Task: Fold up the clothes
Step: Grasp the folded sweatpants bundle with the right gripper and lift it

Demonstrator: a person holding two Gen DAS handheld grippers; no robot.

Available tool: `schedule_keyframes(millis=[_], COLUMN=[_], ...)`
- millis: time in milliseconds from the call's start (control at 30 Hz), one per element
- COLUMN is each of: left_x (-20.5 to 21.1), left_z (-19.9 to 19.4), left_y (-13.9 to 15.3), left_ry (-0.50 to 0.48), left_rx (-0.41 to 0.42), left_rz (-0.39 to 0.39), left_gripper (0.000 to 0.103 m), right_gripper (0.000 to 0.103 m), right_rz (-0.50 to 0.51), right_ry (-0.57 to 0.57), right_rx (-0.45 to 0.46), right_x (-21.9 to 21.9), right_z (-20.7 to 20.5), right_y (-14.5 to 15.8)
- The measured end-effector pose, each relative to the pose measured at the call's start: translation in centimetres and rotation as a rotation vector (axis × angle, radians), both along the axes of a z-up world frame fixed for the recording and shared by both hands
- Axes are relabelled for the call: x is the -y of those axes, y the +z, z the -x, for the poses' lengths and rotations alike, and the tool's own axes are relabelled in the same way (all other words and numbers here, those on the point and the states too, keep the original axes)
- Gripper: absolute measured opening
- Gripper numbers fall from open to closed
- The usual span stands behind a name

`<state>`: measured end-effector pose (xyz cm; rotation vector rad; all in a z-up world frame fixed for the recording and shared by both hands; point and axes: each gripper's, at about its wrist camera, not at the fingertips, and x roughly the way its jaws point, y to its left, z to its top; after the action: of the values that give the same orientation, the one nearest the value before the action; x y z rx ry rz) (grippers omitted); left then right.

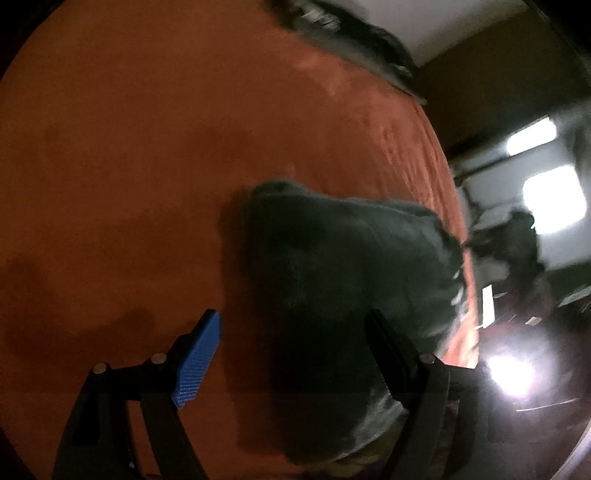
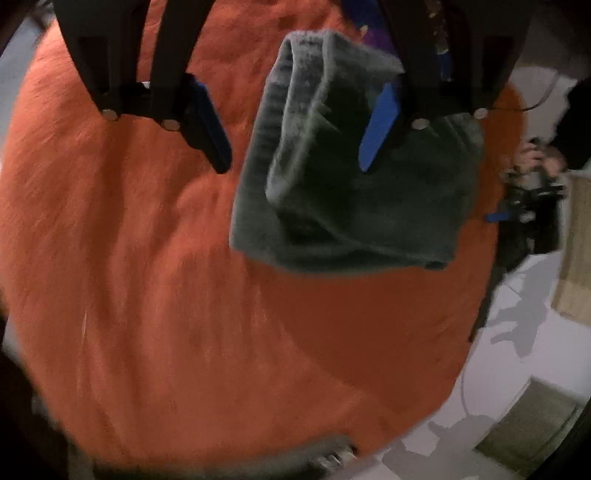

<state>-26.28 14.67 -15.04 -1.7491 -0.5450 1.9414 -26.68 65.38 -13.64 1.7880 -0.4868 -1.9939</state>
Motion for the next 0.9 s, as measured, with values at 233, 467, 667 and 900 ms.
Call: schedule_keyframes(millis=[233, 467, 667, 900], left_x=[0.5, -1.0, -3.0, -4.9], left_z=[0.1, 0.2, 0.9, 1.1], left_y=[-6.0, -8.2, -9.7, -9.8], left_ry=[0.050, -0.034, -0.008, -0.017], left_rx=[0.069, 0.079, 0.129, 0.082], left_rz=[-0.186, -0.253, -0.424, -0.452], left_gripper=[0.080, 0.080, 0.080, 0.075], right_gripper=[0.084, 0.084, 0.089, 0.092], right_rz=[0.258, 0.439, 0.487, 0.436], right_ry=[-0.103, -0.106, 0.014, 0.049], right_rx=[0.110, 0.079, 0.118, 0.130], right_x=[-2.5, -2.6, 1.5, 3.3], right_z=[-0.6, -1.5, -0.1, 0.7], right_y=[-6.0, -9.2, -10.1, -9.7])
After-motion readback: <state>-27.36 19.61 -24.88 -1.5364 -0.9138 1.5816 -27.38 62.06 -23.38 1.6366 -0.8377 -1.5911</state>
